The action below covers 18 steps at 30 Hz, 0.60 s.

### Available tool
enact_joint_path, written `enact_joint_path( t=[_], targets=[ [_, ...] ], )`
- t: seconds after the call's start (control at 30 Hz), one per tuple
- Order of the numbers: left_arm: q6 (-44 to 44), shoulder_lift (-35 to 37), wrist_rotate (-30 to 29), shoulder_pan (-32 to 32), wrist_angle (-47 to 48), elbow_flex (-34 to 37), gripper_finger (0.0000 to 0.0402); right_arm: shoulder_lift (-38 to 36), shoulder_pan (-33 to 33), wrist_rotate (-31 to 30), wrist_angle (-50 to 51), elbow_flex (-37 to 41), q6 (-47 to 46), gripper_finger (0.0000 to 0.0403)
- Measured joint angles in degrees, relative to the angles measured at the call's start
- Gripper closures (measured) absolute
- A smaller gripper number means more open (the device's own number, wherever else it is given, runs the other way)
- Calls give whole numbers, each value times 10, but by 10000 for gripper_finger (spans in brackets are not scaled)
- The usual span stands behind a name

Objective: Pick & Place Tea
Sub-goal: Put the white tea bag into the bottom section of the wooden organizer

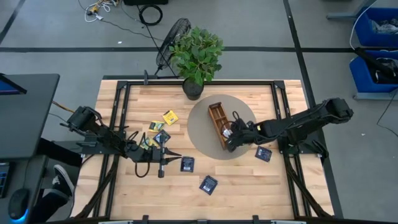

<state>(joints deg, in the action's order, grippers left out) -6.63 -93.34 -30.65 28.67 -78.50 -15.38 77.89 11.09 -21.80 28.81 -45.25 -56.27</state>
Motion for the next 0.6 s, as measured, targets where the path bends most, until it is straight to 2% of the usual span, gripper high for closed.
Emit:
enact_joint_path(
  t=[0.1,0.33,0.6],
  targets=[
    [0,0,0,0,0,0,369,0,2,0,-1,0,8,392],
    [0,0,0,0,0,0,369,0,27,-63,4,0,-24,399],
    [0,0,0,0,-1,0,369,18,91,-140,30,0,-127,401]
  ],
)
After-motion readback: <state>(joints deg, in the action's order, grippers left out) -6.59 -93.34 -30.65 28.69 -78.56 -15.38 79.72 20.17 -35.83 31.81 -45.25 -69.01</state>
